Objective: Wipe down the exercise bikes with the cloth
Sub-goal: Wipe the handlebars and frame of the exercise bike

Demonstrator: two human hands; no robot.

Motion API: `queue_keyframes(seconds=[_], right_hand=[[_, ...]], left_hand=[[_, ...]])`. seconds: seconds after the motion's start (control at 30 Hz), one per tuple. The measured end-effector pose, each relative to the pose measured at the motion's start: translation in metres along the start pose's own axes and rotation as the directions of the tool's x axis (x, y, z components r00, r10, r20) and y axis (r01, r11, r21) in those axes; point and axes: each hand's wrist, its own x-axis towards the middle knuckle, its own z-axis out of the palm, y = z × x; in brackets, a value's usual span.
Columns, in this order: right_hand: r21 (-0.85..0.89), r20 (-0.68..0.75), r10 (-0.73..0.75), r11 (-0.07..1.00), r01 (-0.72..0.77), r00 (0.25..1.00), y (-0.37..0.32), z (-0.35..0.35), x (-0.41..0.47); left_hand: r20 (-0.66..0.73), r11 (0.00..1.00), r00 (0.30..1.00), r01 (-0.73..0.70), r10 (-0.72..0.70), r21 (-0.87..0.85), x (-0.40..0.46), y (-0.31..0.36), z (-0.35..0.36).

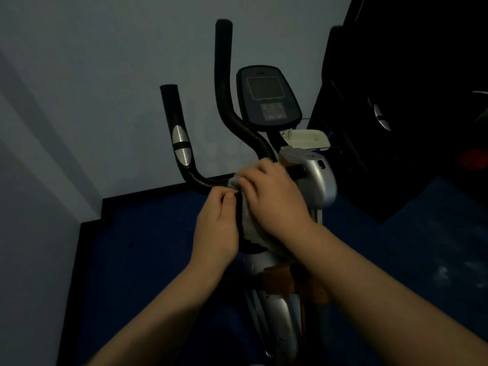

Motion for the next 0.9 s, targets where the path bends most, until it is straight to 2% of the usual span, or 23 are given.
queue_keyframes(seconds=[0.07, 0.17, 0.23, 0.33, 0.4, 0.5, 0.6, 0.67, 0.73, 0.83, 0.9], right_hand=[[0.05, 0.066, 0.077, 0.996, -0.08, 0.995, 0.003, 0.006, -0.005], [0.203, 0.011, 0.166, 0.965, -0.165, 0.986, 0.007, 0.002, -0.04], [0.168, 0.012, 0.193, 0.967, -0.192, 0.981, 0.005, 0.001, -0.047], [-0.017, 0.065, 0.202, 0.979, -0.202, 0.977, 0.003, 0.006, -0.02], [-0.051, 0.037, 0.196, 0.98, -0.194, 0.98, 0.002, 0.009, -0.011], [0.1, -0.09, 0.257, 0.963, -0.248, 0.962, 0.0, 0.013, -0.038], [0.292, -0.073, 0.376, 0.894, -0.341, 0.924, -0.006, 0.01, -0.066], [0.24, -0.021, 0.395, 0.894, -0.379, 0.919, -0.002, 0.01, -0.055], [0.15, -0.024, 0.355, 0.925, -0.348, 0.935, 0.002, 0.011, -0.04], [0.251, -0.139, 0.384, 0.905, -0.343, 0.913, -0.001, 0.021, -0.047], [0.364, -0.139, 0.467, 0.844, -0.393, 0.873, -0.007, 0.028, -0.065]], left_hand=[[0.001, 0.997, 1.0, -0.009, 0.009, 0.08, 0.0, 0.001, -0.002], [0.021, 0.995, 0.999, -0.047, 0.045, 0.093, 0.001, 0.0, -0.004], [0.012, 0.995, 0.998, -0.058, 0.057, 0.082, 0.001, -0.001, -0.002], [-0.004, 0.992, 0.996, -0.087, 0.088, 0.087, -0.001, 0.003, 0.0], [-0.01, 0.992, 0.995, -0.095, 0.096, 0.082, -0.002, 0.003, 0.0], [-0.01, 0.994, 0.996, -0.086, 0.087, 0.062, -0.003, 0.002, 0.0], [-0.006, 0.996, 0.997, -0.074, 0.075, 0.042, -0.003, 0.001, 0.0], [-0.004, 0.997, 0.998, -0.066, 0.066, 0.038, -0.002, 0.001, 0.0], [-0.007, 0.998, 0.998, -0.063, 0.063, 0.011, -0.001, 0.002, 0.001], [-0.038, 0.998, 0.998, -0.05, 0.049, -0.025, -0.001, 0.002, 0.003], [-0.052, 0.998, 0.998, -0.034, 0.031, -0.055, -0.002, 0.002, 0.005]])
